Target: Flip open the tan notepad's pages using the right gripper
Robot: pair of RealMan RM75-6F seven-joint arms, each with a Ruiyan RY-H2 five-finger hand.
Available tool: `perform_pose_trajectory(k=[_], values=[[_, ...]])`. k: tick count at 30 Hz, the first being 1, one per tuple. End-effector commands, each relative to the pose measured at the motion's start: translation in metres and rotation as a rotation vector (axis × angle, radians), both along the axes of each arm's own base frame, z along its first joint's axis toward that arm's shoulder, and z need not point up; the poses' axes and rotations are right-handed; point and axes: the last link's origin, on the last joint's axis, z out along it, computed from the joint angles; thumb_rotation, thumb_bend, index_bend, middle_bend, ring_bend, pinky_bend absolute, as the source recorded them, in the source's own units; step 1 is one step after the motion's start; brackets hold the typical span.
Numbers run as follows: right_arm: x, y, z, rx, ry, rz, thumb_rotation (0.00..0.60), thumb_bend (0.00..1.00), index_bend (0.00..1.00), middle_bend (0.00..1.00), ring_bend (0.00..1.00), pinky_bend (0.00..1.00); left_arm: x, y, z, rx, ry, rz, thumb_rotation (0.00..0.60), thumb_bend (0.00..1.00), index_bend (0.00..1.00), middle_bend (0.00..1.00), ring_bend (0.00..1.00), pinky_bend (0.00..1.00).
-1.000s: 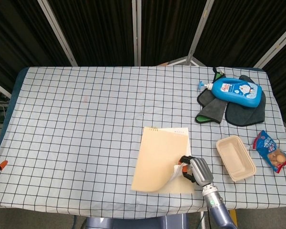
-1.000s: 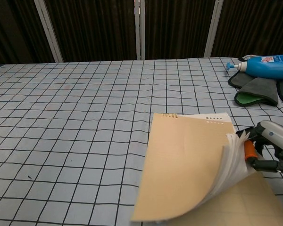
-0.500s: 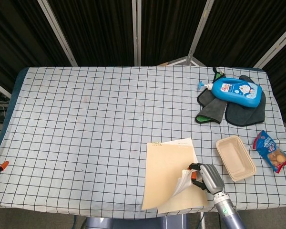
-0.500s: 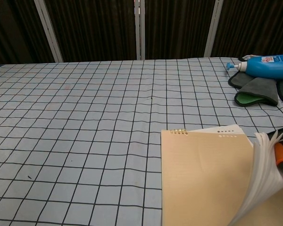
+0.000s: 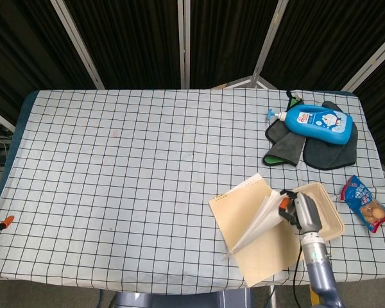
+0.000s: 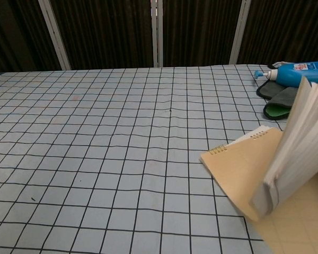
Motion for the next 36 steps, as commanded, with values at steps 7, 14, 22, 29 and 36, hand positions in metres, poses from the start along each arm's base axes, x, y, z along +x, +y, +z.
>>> perform_pose_trajectory(k=[7,14,22,29,36], values=[[0.024,-0.108,0.021,-0.155,0.067,-0.168,0.600,0.82,0.72,0.72,0.62,0.69,-0.003,0.004,-0.002,-0.016,0.000,0.011,0.600,0.03,0.00,0.00,0.00,0.00],[0.039,-0.158,0.014,-0.167,0.138,-0.197,0.600,0.82,0.72,0.72,0.62,0.69,-0.008,0.010,-0.005,-0.032,-0.006,0.030,0.600,0.03,0.00,0.00,0.00,0.00],[0.065,-0.204,-0.002,-0.170,0.142,-0.203,0.600,0.82,0.72,0.72,0.62,0.69,-0.015,0.015,-0.005,-0.036,-0.014,0.055,0.600,0.03,0.00,0.00,0.00,0.00],[0.088,-0.233,-0.010,-0.185,0.097,-0.191,0.600,0.82,0.72,0.72,0.62,0.69,-0.017,0.015,-0.005,-0.039,-0.017,0.064,0.600,0.03,0.00,0.00,0.00,0.00],[0.100,-0.242,-0.023,-0.159,0.099,-0.159,0.600,0.81,0.72,0.72,0.62,0.68,-0.018,0.015,-0.004,-0.053,-0.012,0.072,0.600,0.03,0.00,0.00,0.00,0.00]])
